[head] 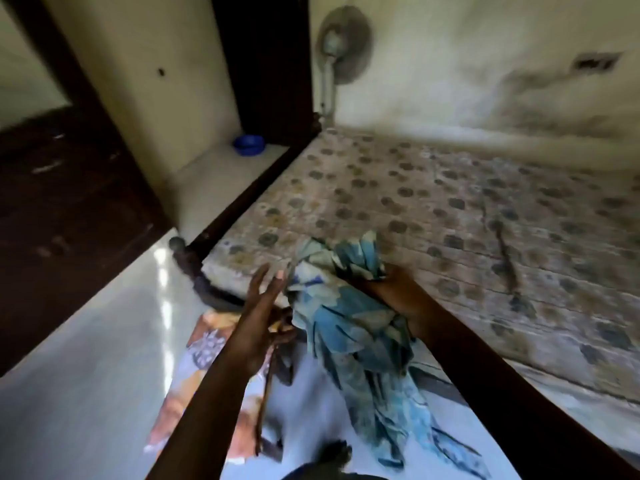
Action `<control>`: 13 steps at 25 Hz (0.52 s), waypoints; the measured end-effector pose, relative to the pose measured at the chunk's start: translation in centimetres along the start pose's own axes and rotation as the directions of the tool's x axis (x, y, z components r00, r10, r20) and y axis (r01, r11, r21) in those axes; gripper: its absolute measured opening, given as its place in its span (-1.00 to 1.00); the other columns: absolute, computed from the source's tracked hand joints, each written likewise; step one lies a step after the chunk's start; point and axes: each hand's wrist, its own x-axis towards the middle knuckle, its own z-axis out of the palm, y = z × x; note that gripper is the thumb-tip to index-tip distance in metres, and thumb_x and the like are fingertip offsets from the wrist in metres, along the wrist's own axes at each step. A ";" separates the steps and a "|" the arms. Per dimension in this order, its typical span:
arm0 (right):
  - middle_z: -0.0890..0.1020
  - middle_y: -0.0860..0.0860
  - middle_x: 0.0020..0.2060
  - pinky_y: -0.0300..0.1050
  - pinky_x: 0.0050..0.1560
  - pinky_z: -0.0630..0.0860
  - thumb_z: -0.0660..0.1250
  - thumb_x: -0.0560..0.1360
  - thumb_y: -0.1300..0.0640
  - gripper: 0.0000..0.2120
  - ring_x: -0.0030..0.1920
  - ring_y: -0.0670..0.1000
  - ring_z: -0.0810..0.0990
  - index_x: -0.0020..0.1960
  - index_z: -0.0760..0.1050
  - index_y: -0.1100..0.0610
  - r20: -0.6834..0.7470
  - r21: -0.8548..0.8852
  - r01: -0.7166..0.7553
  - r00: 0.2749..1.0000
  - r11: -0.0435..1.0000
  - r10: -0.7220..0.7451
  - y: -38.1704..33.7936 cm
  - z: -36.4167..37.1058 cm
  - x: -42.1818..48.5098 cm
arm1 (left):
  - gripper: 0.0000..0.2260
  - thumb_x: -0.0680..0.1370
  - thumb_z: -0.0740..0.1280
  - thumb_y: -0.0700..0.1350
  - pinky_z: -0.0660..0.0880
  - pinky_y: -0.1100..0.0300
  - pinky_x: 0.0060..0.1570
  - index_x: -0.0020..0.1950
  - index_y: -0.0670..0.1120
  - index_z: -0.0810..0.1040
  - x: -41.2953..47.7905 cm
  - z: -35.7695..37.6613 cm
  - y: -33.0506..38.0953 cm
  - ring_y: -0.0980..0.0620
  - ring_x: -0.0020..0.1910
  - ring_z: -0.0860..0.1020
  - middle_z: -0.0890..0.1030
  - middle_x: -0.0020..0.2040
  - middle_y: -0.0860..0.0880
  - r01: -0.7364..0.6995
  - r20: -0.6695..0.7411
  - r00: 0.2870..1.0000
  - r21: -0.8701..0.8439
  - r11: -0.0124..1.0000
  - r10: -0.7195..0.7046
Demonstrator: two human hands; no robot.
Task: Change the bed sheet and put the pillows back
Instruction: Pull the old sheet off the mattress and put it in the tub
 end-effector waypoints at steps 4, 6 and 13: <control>0.62 0.19 0.06 0.02 0.19 0.49 0.44 0.39 0.25 -0.76 -0.01 0.07 0.59 0.05 0.57 0.20 0.389 -0.074 0.021 0.921 0.997 0.010 3.5 8.0 -3.9 | -0.56 0.32 0.27 0.25 0.48 -0.08 0.09 0.02 0.02 0.67 -9.7 -3.3 -3.9 -0.08 -0.01 0.63 0.66 0.03 -0.10 0.102 -0.091 0.989 -0.159 0.982 -0.117; 0.62 0.18 0.08 0.04 0.22 0.48 0.49 0.33 0.16 -0.65 0.06 0.11 0.60 0.08 0.56 0.22 0.546 -0.066 0.034 0.838 0.997 0.007 5.2 12.4 -6.3 | -0.48 0.38 0.22 0.28 0.48 -0.09 0.16 0.13 -0.04 0.61 -14.0 -6.1 -5.9 -0.11 0.09 0.61 0.63 0.11 -0.14 0.071 -0.214 0.968 -0.271 0.960 -0.132; 0.66 -0.06 -0.11 -0.24 0.06 0.53 0.47 0.39 0.15 -0.72 -0.10 -0.14 0.62 0.09 0.55 0.09 0.859 -0.101 0.027 0.507 0.995 0.073 7.0 26.9 -16.3 | -0.53 0.37 0.18 0.26 0.59 0.11 -0.13 0.02 -0.04 0.59 -29.0 -14.0 -8.0 0.01 -0.10 0.67 0.69 -0.05 -0.08 -0.212 -0.601 0.799 -0.335 0.918 -0.035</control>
